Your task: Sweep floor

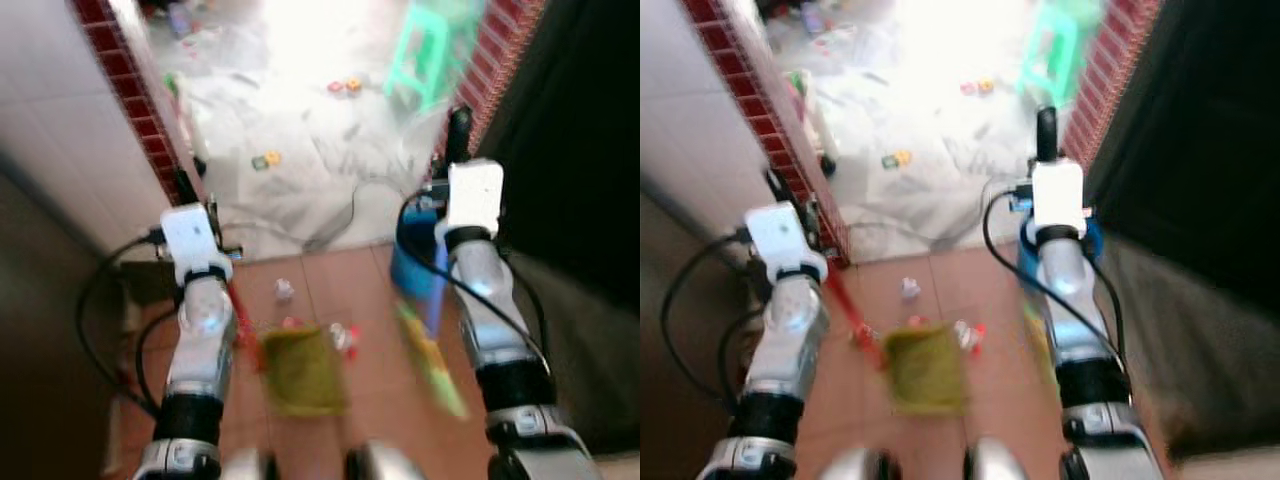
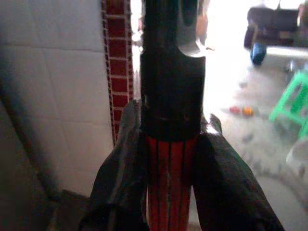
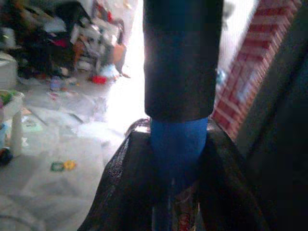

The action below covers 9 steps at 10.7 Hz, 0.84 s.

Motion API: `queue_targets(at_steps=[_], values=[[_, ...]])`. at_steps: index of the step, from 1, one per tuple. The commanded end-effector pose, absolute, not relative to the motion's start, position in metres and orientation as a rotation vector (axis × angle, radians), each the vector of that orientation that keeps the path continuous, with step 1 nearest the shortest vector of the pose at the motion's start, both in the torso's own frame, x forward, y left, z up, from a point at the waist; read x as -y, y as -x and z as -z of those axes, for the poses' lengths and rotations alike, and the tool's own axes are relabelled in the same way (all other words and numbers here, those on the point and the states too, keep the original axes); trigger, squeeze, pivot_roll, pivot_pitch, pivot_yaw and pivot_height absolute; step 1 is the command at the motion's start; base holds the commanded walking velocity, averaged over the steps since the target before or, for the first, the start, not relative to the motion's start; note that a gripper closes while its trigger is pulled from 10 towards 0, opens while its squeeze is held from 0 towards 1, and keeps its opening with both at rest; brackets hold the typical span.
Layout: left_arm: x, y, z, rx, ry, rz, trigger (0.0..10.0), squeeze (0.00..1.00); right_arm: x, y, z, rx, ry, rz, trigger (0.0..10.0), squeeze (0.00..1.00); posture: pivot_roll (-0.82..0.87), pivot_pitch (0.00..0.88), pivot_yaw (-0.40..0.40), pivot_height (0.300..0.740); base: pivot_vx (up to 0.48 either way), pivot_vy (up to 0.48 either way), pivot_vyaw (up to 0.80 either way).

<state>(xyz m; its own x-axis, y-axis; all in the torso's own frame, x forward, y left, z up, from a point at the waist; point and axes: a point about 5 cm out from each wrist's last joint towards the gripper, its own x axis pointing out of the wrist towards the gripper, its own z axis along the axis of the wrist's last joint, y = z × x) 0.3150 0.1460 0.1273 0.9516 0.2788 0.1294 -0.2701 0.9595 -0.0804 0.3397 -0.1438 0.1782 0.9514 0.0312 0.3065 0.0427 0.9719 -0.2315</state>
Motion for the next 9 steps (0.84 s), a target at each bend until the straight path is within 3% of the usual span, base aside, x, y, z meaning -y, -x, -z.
queue_targets(at_steps=[1,9], values=[[-0.156,-0.313,-0.132,0.175,0.033,-0.321,10.0,0.0,0.132,-0.339,-0.189,0.374,0.209,-0.031,10.0,0.0,-0.1,0.096,0.016,0.74,0.0,0.0,0.0],[-0.173,-0.309,-0.105,0.104,-0.051,-0.413,10.0,0.0,0.136,-0.343,-0.18,0.354,0.258,-0.012,10.0,0.0,-0.11,0.097,0.012,0.74,0.0,0.0,0.0]])
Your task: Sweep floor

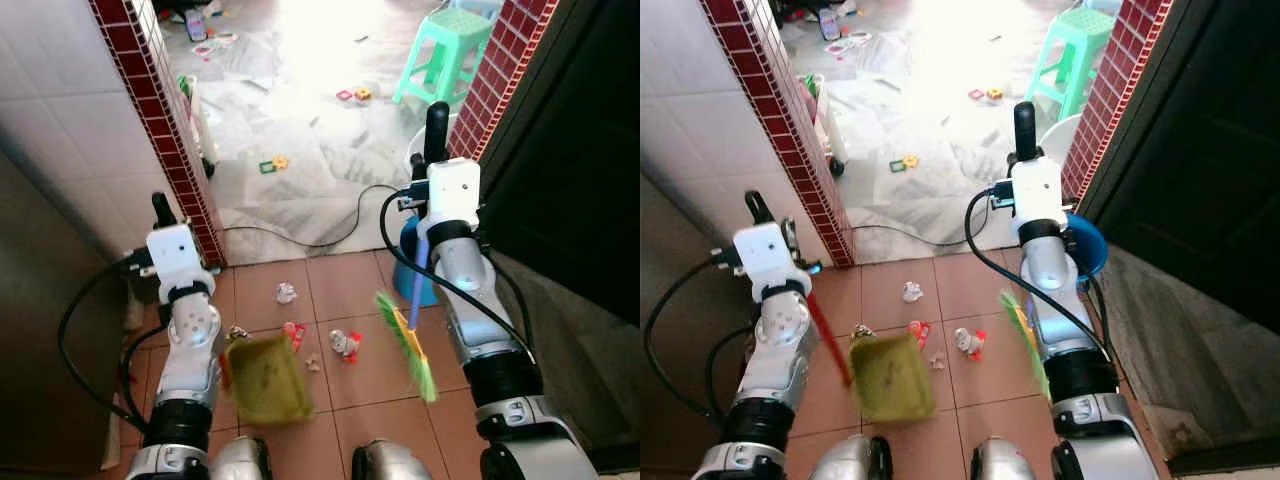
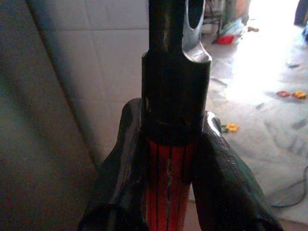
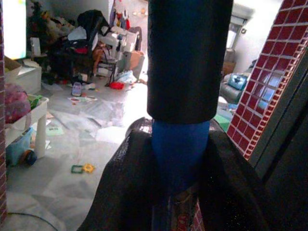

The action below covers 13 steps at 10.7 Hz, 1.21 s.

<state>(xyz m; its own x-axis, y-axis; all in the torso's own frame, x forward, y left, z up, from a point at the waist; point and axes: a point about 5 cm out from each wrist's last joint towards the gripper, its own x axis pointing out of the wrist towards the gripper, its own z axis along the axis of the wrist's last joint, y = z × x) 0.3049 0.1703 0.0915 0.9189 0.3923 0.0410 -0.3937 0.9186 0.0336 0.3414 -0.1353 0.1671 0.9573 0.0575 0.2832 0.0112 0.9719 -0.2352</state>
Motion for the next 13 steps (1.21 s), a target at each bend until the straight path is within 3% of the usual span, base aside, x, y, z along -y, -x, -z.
queue_targets(at_steps=[1,2,5,7,11,13], values=[[-0.173,-0.31,-0.107,0.118,-0.073,-0.405,10.0,0.0,0.138,-0.343,-0.179,0.349,0.26,-0.006,10.0,0.0,-0.11,0.101,0.013,0.74,0.0,0.0,0.0],[-0.176,-0.312,-0.109,0.143,-0.124,-0.411,10.0,0.0,0.14,-0.343,-0.176,0.337,0.258,0.008,10.0,0.0,-0.1,0.108,0.016,0.74,0.0,0.0,0.0],[-0.167,-0.315,-0.077,0.007,-0.069,-0.423,10.0,0.0,0.136,-0.344,-0.167,0.303,0.229,0.021,10.0,0.0,-0.11,0.11,0.023,0.74,0.0,0.0,0.0],[-0.142,-0.316,-0.061,-0.068,-0.011,-0.349,10.0,0.0,0.133,-0.349,-0.162,0.214,-0.001,0.025,10.0,0.0,-0.12,0.108,0.025,0.74,0.0,0.0,0.0],[-0.128,-0.318,-0.044,-0.191,0.144,-0.254,10.0,0.0,0.124,-0.352,-0.164,0.188,-0.104,-0.013,10.0,0.0,-0.11,0.104,0.022,0.74,0.0,0.0,0.0],[-0.127,-0.318,-0.043,-0.199,0.139,-0.248,10.0,0.0,0.118,-0.355,-0.169,0.178,-0.174,-0.067,10.0,0.0,-0.12,0.098,0.02,0.74,0.0,0.0,0.0]])
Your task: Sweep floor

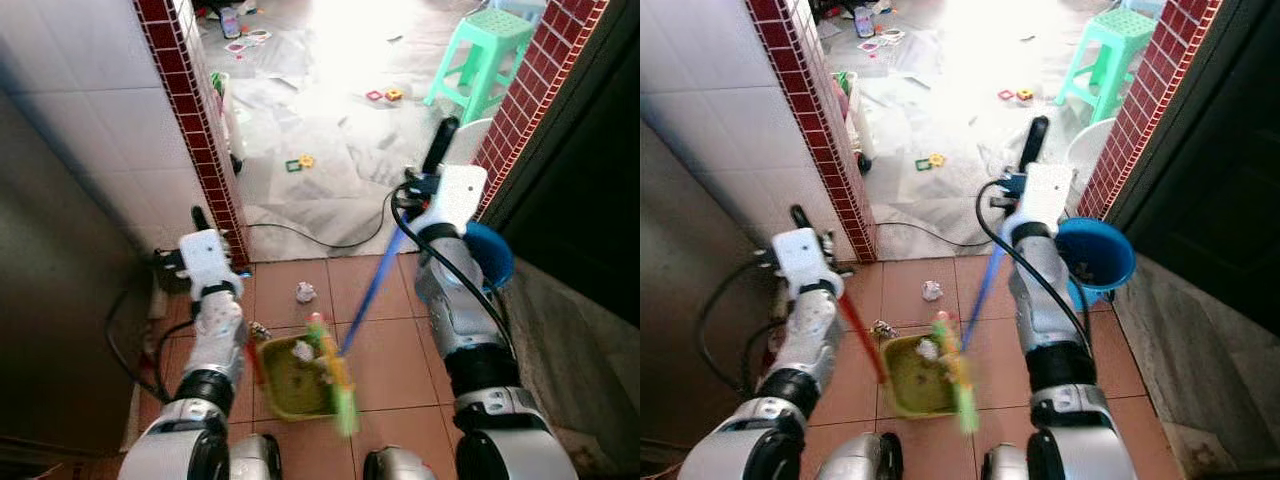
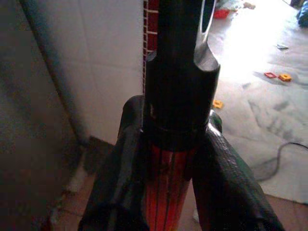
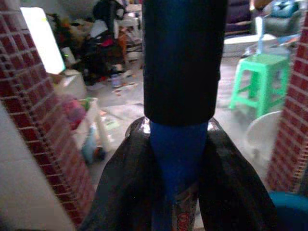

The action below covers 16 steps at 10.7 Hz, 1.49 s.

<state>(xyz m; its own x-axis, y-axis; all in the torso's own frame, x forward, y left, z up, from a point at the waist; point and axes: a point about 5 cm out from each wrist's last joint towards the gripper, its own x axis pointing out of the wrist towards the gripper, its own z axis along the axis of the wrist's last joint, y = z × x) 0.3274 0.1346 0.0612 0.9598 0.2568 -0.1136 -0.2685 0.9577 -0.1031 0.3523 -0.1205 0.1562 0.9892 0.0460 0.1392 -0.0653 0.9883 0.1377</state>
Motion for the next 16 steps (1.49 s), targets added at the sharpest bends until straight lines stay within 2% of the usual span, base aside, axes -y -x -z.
queue_targets(at_steps=[1,3,5,7,9,10,11,13,16], values=[[-0.126,-0.319,-0.042,-0.205,0.151,-0.233,10.0,0.0,0.117,-0.356,-0.171,0.178,-0.184,-0.085,10.0,0.0,-0.12,0.092,0.019,0.74,0.0,0.0,0.0],[-0.122,-0.321,-0.042,-0.211,0.203,-0.186,10.0,0.0,0.122,-0.36,-0.165,0.095,-0.353,-0.054,10.0,0.0,-0.12,0.088,0.018,0.74,0.0,0.0,0.0],[-0.121,-0.322,-0.041,-0.221,0.247,-0.169,10.0,0.0,0.121,-0.363,-0.176,0.116,-0.382,-0.085,10.0,0.0,-0.12,0.083,0.02,0.74,0.0,0.0,0.0],[-0.12,-0.324,-0.047,-0.171,0.316,-0.095,10.0,0.0,0.12,-0.362,-0.201,0.25,-0.176,-0.174,10.0,0.0,-0.12,0.082,0.024,0.74,0.0,0.0,0.0],[-0.133,-0.326,-0.061,-0.09,0.244,-0.126,10.0,0.0,0.138,-0.359,-0.227,0.403,0.026,-0.166,10.0,0.0,-0.13,0.081,0.034,0.74,0.0,0.0,0.0],[-0.146,-0.325,-0.078,0.004,0.224,-0.156,10.0,0.0,0.155,-0.357,-0.227,0.409,0.05,-0.097,10.0,0.0,-0.12,0.081,0.034,0.74,0.0,0.0,0.0],[-0.151,-0.325,-0.084,0.032,0.219,-0.164,10.0,0.0,0.159,-0.356,-0.225,0.401,0.038,-0.08,10.0,0.0,-0.12,0.081,0.033,0.74,0.0,0.0,0.0],[-0.156,-0.318,-0.106,0.09,0.205,-0.158,10.0,0.0,0.157,-0.348,-0.215,0.401,0.074,-0.078,10.0,0.0,-0.11,0.084,0.034,0.74,0.0,0.0,0.0],[-0.145,-0.304,-0.118,0.114,0.143,-0.083,10.0,0.0,0.157,-0.341,-0.196,0.351,0.137,-0.041,10.0,0.0,-0.11,0.084,0.033,0.74,0.0,0.0,0.0]])
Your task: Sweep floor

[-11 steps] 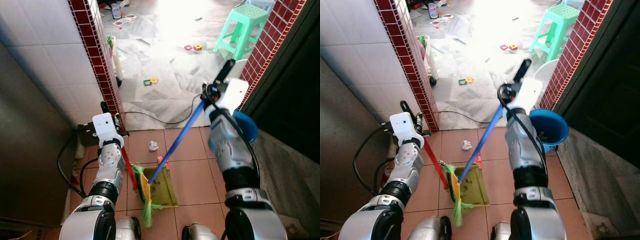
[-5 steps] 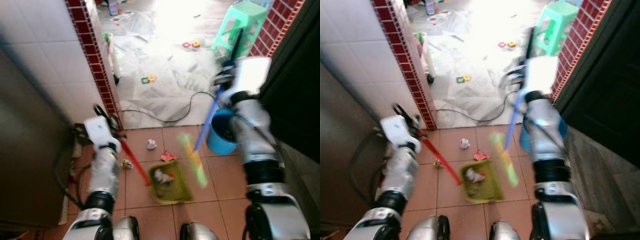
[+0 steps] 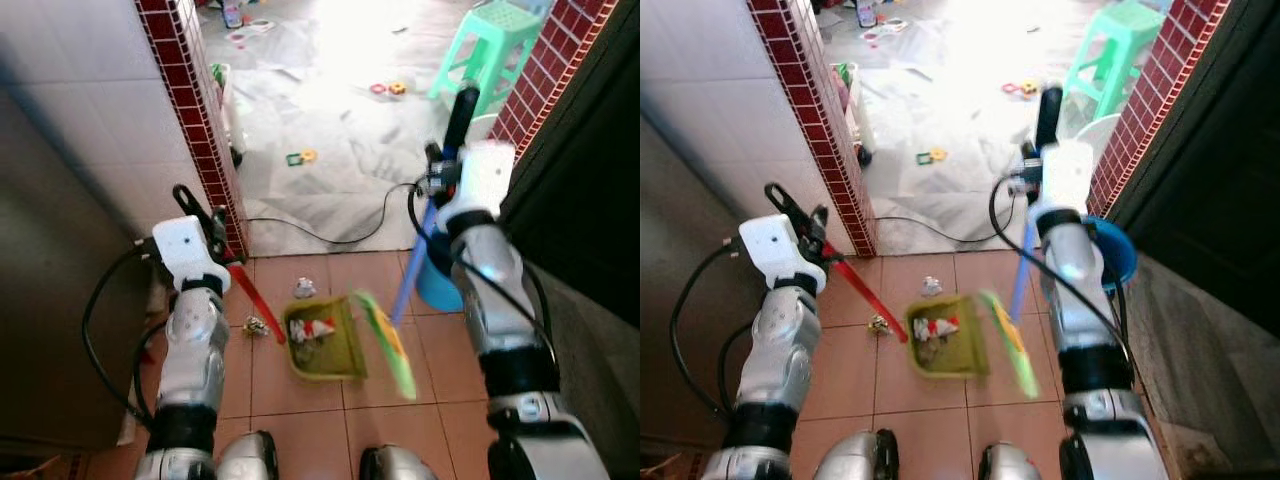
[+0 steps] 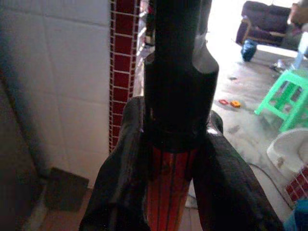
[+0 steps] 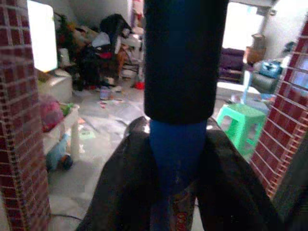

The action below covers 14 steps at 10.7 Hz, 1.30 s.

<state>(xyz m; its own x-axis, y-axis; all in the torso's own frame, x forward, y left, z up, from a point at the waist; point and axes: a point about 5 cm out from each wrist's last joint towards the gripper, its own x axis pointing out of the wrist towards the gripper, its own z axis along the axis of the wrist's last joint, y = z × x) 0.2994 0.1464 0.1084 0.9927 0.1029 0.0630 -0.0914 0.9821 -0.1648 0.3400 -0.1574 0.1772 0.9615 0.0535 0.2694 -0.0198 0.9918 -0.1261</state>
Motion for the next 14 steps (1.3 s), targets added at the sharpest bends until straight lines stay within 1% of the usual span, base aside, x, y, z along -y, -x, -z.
queue_targets(at_steps=[1,3,5,7,12,14], values=[[-0.145,-0.295,-0.116,0.089,0.155,-0.073,10.0,0.0,0.157,-0.337,-0.186,0.318,0.108,-0.005,10.0,0.0,-0.11,0.078,0.043,0.74,0.0,0.0,0.0],[-0.147,-0.283,-0.112,0.059,0.13,-0.05,10.0,0.0,0.149,-0.334,-0.174,0.283,0.079,0.015,10.0,0.0,-0.11,0.065,0.049,0.74,0.0,0.0,0.0],[-0.151,-0.283,-0.119,0.069,0.118,-0.04,10.0,0.0,0.148,-0.335,-0.171,0.271,0.071,0.021,10.0,0.0,-0.1,0.057,0.045,0.74,0.0,0.0,0.0],[-0.148,-0.291,-0.13,0.087,0.133,-0.014,10.0,0.0,0.151,-0.338,-0.17,0.261,0.069,0.041,10.0,0.0,-0.1,0.045,0.047,0.74,0.0,0.0,-0.72],[-0.14,-0.292,-0.133,0.081,0.146,0.02,10.0,0.0,0.155,-0.339,-0.17,0.263,0.068,0.048,10.0,0.0,-0.11,0.045,0.052,0.74,0.0,0.0,-0.75],[-0.139,-0.294,-0.136,0.086,0.153,0.018,10.0,0.0,0.154,-0.34,-0.168,0.254,0.068,0.042,10.0,0.0,-0.11,0.049,0.05,0.74,0.0,0.0,0.0]])
